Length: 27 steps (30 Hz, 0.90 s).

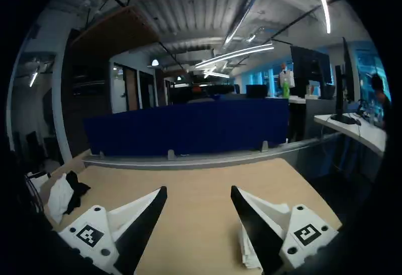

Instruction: Fold towel

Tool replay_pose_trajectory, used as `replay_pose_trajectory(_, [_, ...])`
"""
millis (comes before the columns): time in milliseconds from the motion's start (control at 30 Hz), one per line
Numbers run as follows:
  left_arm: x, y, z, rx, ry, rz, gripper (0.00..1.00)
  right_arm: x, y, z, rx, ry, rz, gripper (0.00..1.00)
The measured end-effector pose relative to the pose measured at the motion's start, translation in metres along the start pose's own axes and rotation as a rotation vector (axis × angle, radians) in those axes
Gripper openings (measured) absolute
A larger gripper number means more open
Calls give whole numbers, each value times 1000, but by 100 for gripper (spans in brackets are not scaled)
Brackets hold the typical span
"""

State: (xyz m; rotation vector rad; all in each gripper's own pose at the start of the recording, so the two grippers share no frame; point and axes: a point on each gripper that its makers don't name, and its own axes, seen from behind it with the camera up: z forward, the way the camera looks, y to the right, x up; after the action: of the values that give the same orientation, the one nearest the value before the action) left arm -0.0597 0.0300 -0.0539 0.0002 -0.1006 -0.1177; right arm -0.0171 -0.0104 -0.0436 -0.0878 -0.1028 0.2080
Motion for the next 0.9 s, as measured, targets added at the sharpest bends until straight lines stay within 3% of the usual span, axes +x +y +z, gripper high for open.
replay_pose_trajectory(167, [-3, 2, 7, -17, 45, 18, 75, 3, -5, -1, -11, -27, 4, 98])
replay_pose_trajectory(467, [-16, -16, 19, 22, 122, 67, 75, 4, -5, 6, -49, -68, -49, 98])
replay_pose_trajectory(700, [-44, -29, 24, 36, 152, 78, 75, -2, -24, 17, -44, -71, -91, 98])
replay_pose_trajectory(900, [-73, -28, 34, 28, 174, 56, 75, -19, -41, 26, -22, -71, -72, 98])
